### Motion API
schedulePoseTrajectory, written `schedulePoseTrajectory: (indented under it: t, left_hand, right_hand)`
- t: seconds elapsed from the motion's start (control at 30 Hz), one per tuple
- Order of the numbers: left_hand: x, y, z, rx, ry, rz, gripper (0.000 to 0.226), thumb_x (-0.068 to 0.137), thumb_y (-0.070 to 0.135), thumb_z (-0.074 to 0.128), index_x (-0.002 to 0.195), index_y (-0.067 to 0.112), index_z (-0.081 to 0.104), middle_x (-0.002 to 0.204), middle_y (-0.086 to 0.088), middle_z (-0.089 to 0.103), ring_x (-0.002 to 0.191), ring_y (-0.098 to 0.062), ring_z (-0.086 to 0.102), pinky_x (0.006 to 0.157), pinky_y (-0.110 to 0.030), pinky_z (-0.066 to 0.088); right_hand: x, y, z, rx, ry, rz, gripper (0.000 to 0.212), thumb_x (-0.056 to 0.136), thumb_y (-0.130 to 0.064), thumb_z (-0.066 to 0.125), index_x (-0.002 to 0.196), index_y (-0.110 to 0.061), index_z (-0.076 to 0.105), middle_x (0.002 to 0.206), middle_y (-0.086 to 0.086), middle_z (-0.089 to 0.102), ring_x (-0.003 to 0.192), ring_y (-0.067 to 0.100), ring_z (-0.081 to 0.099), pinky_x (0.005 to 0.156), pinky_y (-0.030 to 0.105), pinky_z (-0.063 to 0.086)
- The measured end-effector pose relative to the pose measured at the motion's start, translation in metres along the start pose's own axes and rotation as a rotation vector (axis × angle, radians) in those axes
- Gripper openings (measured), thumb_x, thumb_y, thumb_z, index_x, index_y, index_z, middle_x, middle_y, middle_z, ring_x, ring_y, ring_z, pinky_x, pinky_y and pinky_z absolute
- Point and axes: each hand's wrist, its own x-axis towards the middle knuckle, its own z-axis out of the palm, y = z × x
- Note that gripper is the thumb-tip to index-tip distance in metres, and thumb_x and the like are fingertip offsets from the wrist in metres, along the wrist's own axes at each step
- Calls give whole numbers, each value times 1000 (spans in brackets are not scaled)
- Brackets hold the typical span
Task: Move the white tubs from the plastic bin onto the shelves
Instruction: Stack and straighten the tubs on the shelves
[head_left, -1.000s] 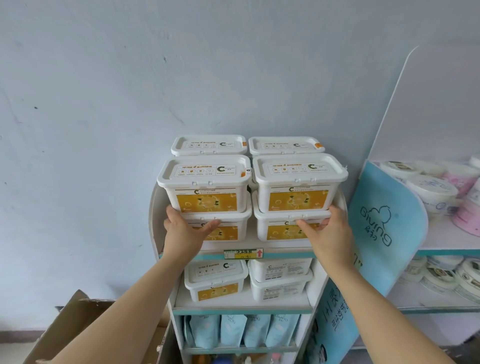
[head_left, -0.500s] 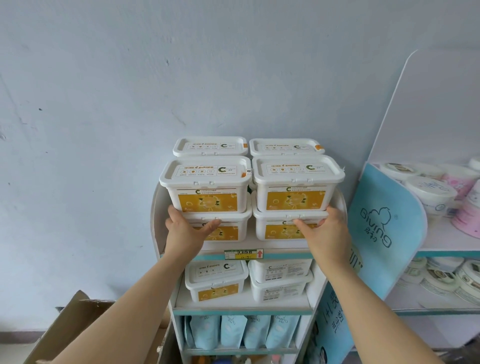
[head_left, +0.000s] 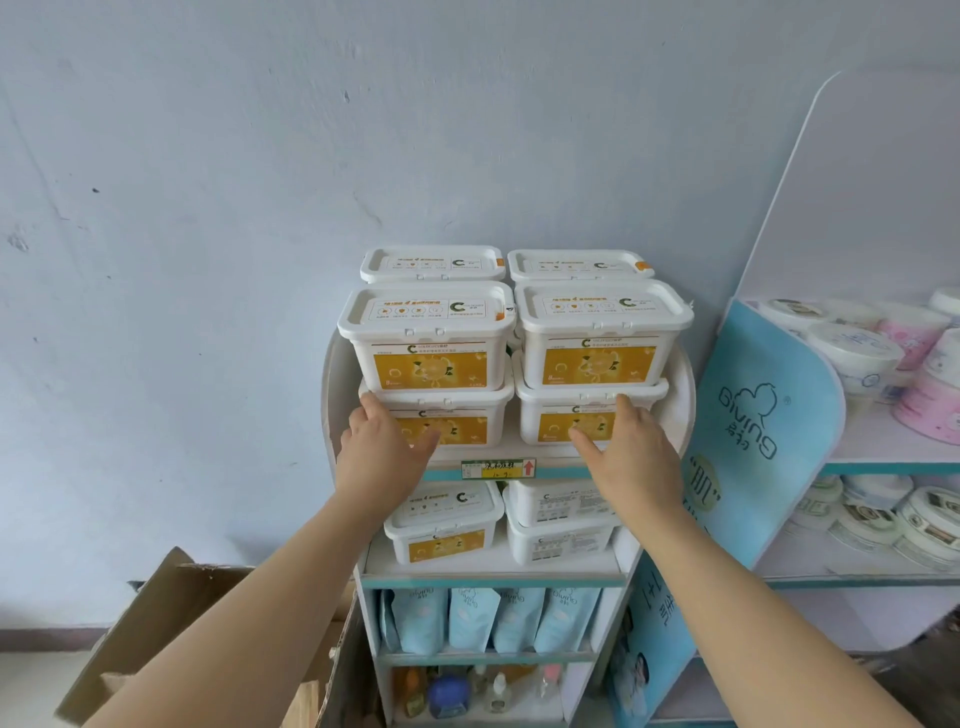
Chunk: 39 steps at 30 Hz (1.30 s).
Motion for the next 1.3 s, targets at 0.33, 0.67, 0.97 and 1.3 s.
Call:
schedulePoseTrajectory:
  t: [0.33, 0.67, 0.97, 1.3]
  left_hand:
    - [-53, -39, 10, 182, -86, 314, 51, 92, 45, 51, 135, 20, 42, 129, 1, 52, 116, -21, 47, 95, -34, 44]
    - [-49, -111, 73, 245, -331, 196, 50, 93, 42, 51, 135, 16, 43, 130, -3, 52, 116, -22, 49, 92, -35, 48]
    - [-5, -135, 146, 314, -263, 324, 53, 98, 32, 48, 145, 13, 33, 152, -3, 33, 141, -21, 26, 113, -34, 27]
    - [8, -136, 157, 386, -73, 308, 39, 95, 38, 52, 124, 13, 55, 121, -7, 62, 105, -28, 57, 83, -33, 43]
  right_hand:
    - [-61, -23, 15, -71, -182, -103, 57, 93, -51, 45, 134, -11, 46, 128, 4, 57, 117, 22, 51, 93, 32, 43]
    - [-92, -34, 84, -161, -375, -201, 48, 93, -50, 45, 119, -11, 56, 113, 5, 63, 104, 23, 56, 81, 33, 47]
    - [-71, -25, 177, -197, -395, -345, 40, 94, -44, 48, 114, -11, 56, 112, 4, 61, 104, 23, 54, 76, 31, 43]
    - [-57, -16, 224, -160, -164, -470, 22, 87, -23, 63, 99, -5, 68, 97, 13, 69, 95, 34, 59, 88, 40, 43]
